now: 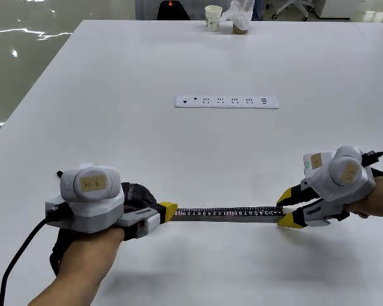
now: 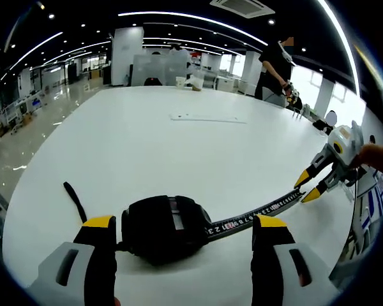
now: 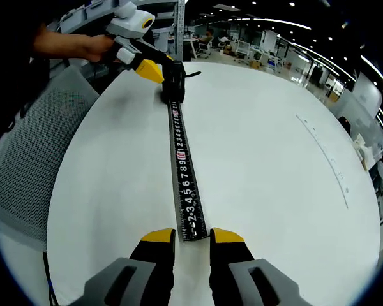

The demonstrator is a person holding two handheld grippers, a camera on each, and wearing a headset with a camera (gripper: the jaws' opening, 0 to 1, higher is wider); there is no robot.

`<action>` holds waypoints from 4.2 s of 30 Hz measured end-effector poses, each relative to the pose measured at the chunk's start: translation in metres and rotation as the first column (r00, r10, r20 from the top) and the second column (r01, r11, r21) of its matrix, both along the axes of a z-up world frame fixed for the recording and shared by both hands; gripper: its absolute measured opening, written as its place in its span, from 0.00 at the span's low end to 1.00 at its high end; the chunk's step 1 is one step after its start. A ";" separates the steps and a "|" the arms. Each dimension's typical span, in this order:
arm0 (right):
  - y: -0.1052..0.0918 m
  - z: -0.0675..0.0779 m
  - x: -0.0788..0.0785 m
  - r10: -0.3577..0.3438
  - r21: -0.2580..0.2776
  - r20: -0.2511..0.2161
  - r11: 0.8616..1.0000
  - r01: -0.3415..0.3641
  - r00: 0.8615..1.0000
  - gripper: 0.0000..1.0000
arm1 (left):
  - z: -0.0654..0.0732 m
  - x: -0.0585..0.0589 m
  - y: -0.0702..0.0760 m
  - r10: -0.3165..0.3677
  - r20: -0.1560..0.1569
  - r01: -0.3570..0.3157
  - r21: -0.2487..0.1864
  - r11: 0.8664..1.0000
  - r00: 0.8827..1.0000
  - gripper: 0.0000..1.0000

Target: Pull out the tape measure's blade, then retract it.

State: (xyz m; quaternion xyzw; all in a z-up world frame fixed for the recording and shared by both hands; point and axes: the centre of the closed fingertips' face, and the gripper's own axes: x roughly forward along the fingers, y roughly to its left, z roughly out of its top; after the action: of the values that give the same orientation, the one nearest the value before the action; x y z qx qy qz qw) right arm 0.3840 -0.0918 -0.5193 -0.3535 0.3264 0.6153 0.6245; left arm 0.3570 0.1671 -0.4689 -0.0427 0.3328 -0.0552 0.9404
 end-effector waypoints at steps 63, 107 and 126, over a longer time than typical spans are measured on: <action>0.000 -0.002 -0.001 -0.010 0.061 -0.015 0.998 0.011 1.000 0.09 | -0.026 0.011 0.018 0.140 -0.083 -0.136 0.059 0.989 0.987 0.62; -0.001 -0.003 -0.003 0.007 0.044 -0.009 0.999 -0.007 1.000 0.09 | -0.025 0.007 0.018 0.128 -0.103 -0.122 0.061 0.991 0.986 0.58; 0.001 -0.002 -0.004 0.020 0.036 -0.007 0.999 -0.020 1.000 0.09 | -0.025 0.008 0.016 0.130 -0.105 -0.125 0.056 0.991 0.986 0.58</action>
State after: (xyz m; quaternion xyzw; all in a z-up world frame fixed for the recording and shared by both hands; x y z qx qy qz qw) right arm 0.3795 -0.0913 -0.5214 -0.3432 0.3140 0.6287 0.6232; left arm 0.3646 0.1834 -0.4938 -0.0437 0.3814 0.0158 0.9232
